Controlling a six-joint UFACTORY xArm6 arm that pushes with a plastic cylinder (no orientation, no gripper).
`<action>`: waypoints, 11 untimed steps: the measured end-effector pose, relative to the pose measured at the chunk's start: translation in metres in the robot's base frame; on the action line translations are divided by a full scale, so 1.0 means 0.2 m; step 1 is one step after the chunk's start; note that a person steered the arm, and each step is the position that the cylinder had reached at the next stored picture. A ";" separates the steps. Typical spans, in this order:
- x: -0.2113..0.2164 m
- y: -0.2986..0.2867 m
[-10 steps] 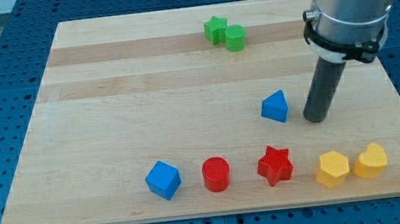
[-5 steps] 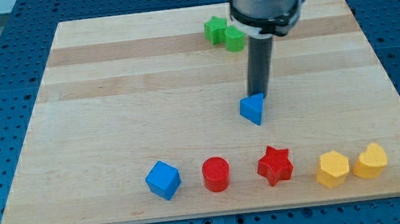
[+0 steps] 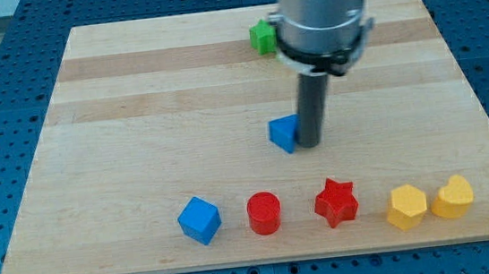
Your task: Push blue triangle to the bottom left of the blue cube
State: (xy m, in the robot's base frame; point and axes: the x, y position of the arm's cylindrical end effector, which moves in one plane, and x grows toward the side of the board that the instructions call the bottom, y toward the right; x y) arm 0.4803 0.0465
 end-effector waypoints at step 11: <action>-0.29 -0.83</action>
State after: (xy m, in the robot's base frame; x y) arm 0.4229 -0.1189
